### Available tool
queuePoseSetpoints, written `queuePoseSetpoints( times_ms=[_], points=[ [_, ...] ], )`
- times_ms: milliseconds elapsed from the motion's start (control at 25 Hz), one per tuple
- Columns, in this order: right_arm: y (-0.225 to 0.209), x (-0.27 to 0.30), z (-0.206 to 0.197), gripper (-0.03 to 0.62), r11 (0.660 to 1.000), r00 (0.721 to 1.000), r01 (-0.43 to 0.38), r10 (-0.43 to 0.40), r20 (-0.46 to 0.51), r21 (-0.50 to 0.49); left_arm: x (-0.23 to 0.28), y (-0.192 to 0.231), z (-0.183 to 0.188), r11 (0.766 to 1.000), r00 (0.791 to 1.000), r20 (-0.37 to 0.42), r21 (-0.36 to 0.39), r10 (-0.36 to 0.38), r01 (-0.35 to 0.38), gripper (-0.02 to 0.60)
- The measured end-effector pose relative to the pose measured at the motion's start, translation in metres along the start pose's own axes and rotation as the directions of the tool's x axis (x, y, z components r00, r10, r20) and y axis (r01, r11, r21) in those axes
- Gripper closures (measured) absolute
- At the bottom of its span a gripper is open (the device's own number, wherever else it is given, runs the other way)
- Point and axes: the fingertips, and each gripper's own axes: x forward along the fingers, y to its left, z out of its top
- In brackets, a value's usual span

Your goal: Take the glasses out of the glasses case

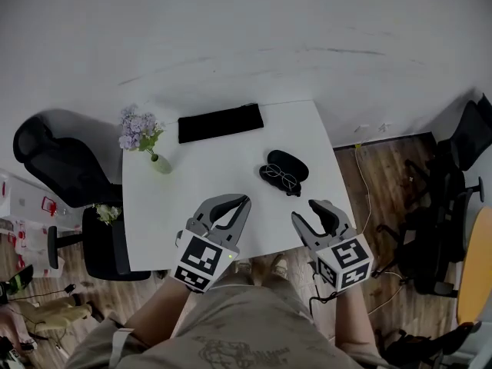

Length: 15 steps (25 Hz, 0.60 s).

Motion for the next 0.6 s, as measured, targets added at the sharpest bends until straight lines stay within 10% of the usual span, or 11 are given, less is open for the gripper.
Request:
queuePoseSetpoints(
  times_ms=[600],
  points=[
    [-0.065,0.097,-0.024,0.39,0.988,0.974,-0.125,0.104,-0.2,-0.091,0.065,0.032,-0.003,0.999,0.997,-0.052,0.008,0.048,-0.047,0.56]
  ],
)
